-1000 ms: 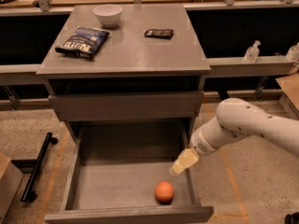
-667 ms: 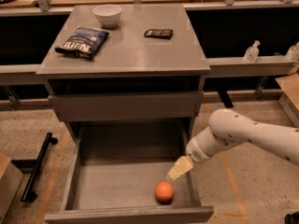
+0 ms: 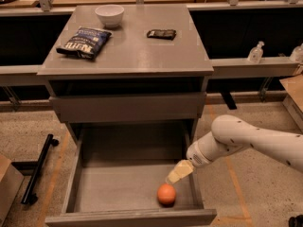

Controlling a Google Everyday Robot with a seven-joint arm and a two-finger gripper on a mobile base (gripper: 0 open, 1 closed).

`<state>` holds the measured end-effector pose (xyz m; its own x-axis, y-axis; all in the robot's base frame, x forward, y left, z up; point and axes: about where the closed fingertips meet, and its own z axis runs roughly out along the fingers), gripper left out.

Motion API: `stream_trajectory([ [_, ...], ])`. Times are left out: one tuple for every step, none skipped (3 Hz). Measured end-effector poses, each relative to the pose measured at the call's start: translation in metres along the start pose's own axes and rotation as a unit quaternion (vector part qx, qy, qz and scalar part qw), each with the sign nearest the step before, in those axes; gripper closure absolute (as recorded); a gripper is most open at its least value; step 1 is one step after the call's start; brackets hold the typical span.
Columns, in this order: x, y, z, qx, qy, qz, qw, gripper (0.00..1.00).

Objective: Pick orange from middle drawer and place on counter

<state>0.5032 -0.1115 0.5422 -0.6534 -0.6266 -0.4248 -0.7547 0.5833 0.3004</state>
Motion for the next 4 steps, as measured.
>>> stream_trajectory([
  [-0.005,-0.001,0.029,-0.018,-0.02,0.024,0.9993,0.0],
  [0.001,-0.006,0.061,-0.031,-0.027,0.057,0.9975,0.0],
  [0.012,-0.009,0.093,-0.042,-0.021,0.089,0.9949,0.0],
  [0.027,-0.011,0.125,-0.05,-0.005,0.12,0.9915,0.0],
])
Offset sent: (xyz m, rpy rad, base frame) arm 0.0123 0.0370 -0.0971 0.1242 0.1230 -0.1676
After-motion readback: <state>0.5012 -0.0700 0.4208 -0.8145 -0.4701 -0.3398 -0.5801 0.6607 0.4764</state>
